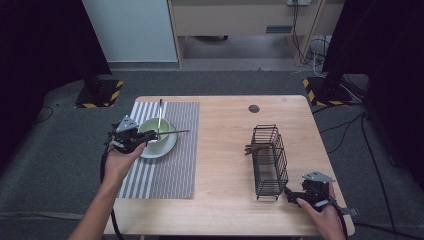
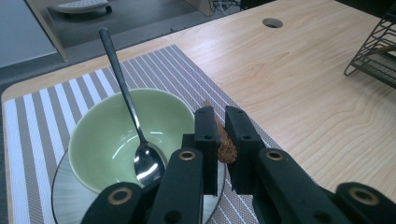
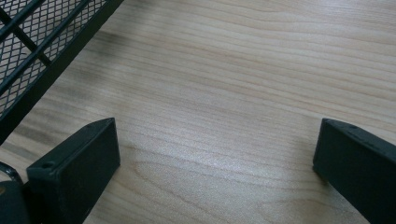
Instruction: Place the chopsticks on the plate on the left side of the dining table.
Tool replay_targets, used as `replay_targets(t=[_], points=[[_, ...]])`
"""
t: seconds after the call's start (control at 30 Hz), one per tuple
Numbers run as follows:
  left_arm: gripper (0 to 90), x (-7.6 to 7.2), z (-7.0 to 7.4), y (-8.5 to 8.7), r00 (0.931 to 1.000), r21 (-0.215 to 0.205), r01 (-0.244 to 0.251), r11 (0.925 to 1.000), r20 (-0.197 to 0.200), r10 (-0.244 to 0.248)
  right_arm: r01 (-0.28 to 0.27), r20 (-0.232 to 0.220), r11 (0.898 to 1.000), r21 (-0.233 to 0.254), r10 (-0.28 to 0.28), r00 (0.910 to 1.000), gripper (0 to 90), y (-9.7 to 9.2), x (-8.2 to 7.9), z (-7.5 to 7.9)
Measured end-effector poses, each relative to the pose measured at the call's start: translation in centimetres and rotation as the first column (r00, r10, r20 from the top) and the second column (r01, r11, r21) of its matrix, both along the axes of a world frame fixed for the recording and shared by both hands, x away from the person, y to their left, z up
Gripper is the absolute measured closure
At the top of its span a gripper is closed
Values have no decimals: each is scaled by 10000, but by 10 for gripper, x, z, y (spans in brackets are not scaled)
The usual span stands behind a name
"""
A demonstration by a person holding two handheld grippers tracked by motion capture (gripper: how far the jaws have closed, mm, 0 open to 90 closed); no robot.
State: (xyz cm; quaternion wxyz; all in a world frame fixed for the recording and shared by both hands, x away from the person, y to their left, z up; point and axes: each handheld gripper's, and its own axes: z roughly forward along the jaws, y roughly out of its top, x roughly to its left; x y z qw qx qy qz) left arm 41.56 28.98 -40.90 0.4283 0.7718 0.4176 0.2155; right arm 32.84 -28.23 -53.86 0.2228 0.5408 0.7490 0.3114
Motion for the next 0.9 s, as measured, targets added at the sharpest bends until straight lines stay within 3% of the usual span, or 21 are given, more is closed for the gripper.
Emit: replay_targets(t=[0.43,0.7,0.9], points=[[835,-20,-21,9,9999,85,-126,9999,-45,127,1,-7,10000,4,-1,10000,7,0,0,0],[835,-30,-33,12,9999,387,-89,9992,-138,94,1,0,10000,1,-1,10000,7,0,0,0],[835,-35,-42,15,9996,315,-96,9995,-246,103,0,-1,10000,0,0,10000,6,0,0,0]])
